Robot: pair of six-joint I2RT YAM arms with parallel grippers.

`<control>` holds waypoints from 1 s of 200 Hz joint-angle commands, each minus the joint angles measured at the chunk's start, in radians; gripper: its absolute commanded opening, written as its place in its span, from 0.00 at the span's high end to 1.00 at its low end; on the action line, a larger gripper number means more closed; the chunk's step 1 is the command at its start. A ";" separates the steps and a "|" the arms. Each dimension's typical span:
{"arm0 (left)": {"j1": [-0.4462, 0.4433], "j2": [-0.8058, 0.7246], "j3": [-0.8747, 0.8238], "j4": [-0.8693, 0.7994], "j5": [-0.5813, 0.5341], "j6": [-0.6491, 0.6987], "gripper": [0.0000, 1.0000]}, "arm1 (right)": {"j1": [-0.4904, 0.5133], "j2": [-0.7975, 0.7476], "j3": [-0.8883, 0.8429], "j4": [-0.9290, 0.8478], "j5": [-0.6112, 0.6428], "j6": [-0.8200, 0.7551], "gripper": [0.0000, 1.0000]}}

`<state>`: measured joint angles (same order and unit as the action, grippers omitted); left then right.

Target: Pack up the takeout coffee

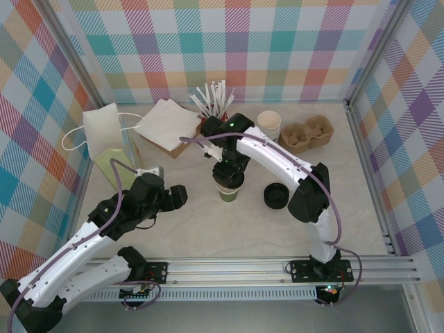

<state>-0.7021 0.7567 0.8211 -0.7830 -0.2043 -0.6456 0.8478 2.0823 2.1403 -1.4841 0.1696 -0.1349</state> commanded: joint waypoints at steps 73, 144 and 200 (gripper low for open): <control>0.005 -0.011 -0.021 -0.005 -0.026 -0.015 0.18 | 0.037 0.113 0.105 -0.096 0.048 -0.061 0.28; 0.004 -0.008 -0.021 0.000 -0.023 -0.016 0.18 | 0.043 0.134 0.112 -0.087 0.038 -0.074 0.27; 0.004 -0.007 -0.024 0.002 -0.022 -0.018 0.17 | 0.045 0.153 0.110 -0.084 0.035 -0.080 0.27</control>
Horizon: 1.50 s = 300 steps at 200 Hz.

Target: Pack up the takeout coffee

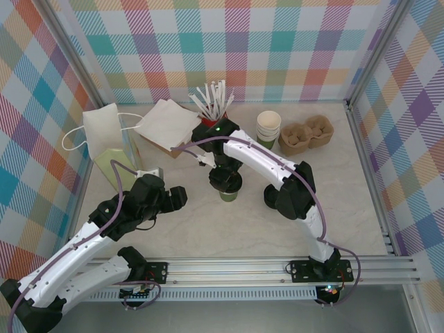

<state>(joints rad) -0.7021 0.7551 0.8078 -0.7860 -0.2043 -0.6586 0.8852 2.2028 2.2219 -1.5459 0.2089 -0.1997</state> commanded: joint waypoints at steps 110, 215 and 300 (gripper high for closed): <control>0.005 -0.005 -0.013 0.013 -0.017 -0.006 0.17 | 0.008 0.050 0.031 -0.022 -0.003 -0.007 0.22; 0.005 -0.001 -0.013 0.036 0.010 -0.024 0.16 | 0.008 -0.002 0.100 -0.074 -0.059 0.027 0.04; 0.006 0.193 0.008 0.322 0.280 -0.109 0.14 | -0.130 -0.312 -0.207 0.104 -0.165 0.168 0.04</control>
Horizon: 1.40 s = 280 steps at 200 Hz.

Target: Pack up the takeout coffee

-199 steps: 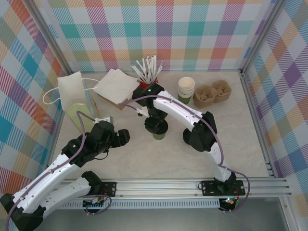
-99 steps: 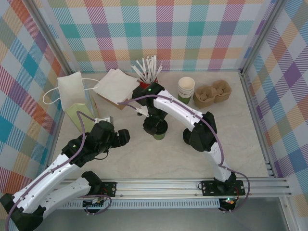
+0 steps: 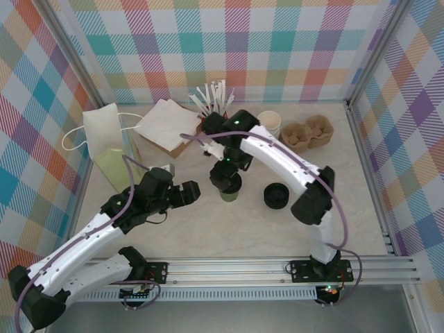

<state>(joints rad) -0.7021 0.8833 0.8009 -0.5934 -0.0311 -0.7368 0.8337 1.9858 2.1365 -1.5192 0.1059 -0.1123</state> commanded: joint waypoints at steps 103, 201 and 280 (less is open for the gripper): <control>0.006 0.432 0.167 0.203 0.143 -0.014 0.16 | -0.235 -0.166 -0.449 0.388 -0.309 0.226 0.18; 0.006 0.539 0.203 0.203 0.136 0.000 0.18 | -0.235 -0.086 -0.443 0.371 -0.287 0.234 0.27; 0.006 0.574 0.206 0.149 0.120 0.011 0.21 | -0.234 -0.056 -0.471 0.360 -0.273 0.230 0.32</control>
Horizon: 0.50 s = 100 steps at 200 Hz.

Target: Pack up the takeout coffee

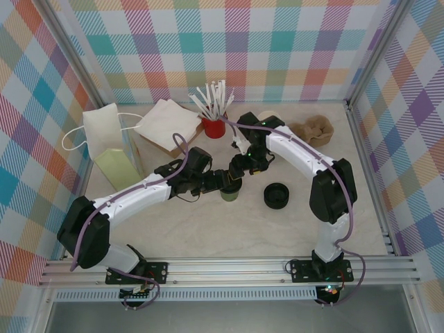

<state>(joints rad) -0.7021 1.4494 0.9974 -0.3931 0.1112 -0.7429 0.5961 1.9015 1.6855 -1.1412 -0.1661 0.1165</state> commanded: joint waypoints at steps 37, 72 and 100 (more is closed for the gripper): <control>0.007 -0.001 -0.008 -0.063 -0.027 0.017 0.22 | 0.003 0.041 -0.038 -0.022 0.011 0.000 0.36; 0.006 -0.005 -0.035 -0.082 -0.038 0.010 0.27 | 0.004 0.048 -0.054 -0.025 0.010 0.000 0.38; 0.006 -0.021 -0.071 -0.092 -0.042 -0.008 0.31 | 0.004 0.051 -0.066 -0.028 0.011 0.000 0.38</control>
<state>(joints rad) -0.7021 1.4425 0.9844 -0.3859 0.1116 -0.7444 0.5961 1.9057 1.6638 -1.1244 -0.1886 0.1169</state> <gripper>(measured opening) 0.698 0.626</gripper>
